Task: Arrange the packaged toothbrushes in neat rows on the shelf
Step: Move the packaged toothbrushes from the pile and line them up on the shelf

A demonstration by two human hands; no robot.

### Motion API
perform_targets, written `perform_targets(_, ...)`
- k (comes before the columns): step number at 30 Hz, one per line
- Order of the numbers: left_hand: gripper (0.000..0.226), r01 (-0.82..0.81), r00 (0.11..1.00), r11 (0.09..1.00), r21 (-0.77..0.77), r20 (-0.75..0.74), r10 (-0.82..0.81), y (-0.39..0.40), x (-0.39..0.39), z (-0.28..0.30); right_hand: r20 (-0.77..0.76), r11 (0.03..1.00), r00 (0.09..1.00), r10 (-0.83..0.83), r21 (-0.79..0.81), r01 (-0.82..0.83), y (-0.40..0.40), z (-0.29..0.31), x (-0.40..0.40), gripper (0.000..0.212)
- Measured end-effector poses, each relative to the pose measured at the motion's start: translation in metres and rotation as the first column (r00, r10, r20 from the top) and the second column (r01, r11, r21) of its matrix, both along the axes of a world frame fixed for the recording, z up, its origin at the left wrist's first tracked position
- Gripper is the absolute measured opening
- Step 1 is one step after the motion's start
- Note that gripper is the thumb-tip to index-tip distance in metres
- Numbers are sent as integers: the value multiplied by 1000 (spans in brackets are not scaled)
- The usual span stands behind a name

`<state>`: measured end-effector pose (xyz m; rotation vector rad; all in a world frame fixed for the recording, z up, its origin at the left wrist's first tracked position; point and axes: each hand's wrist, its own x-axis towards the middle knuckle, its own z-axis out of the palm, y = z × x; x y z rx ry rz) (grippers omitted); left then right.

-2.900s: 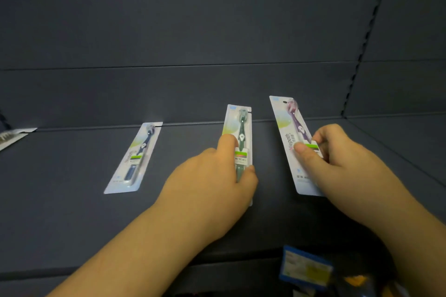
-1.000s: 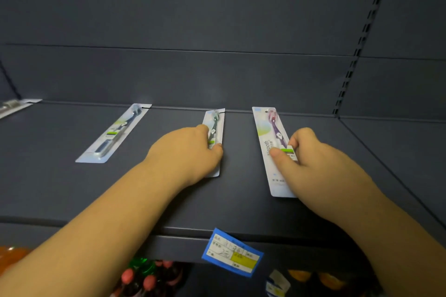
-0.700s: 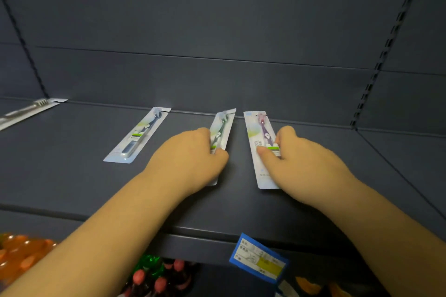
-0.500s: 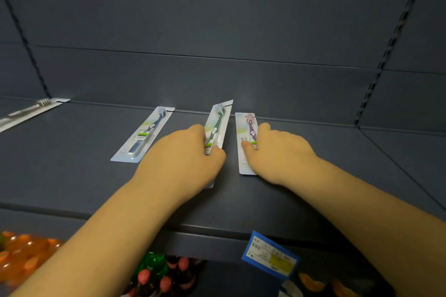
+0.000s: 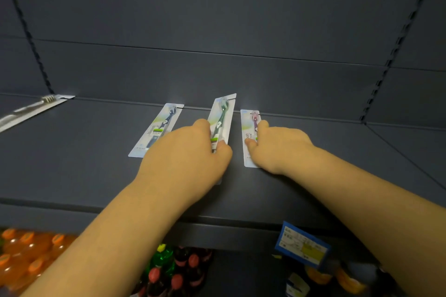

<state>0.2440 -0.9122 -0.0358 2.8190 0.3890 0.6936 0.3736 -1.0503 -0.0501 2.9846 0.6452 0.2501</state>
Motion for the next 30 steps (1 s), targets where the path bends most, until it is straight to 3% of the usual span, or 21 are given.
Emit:
perform_targets(4,29,30,999,1000,6,43,-31,-1,-1,-2,-78,994,997,-28,105,37,-7,7,-8,73)
perform_targets(9,33,103,994,995,0,37,-103,-24,12,7,-23,961,999,41,273,-33,-57,23,-24,48)
perform_targets(13,34,150,984,988,33,90,-152,-67,26,14,87,920,996,16,389,-49,-121,23,-29,42)
perform_targets(22,41,226,974,966,123,-18,-226,-194,66,20,13,948,997,-71,311,63,-273,12,-1,32)
perform_targets(30,36,194,975,960,201,-146,-166,-293,118,6,54,944,999,3,329,-20,-351,7,18,28)
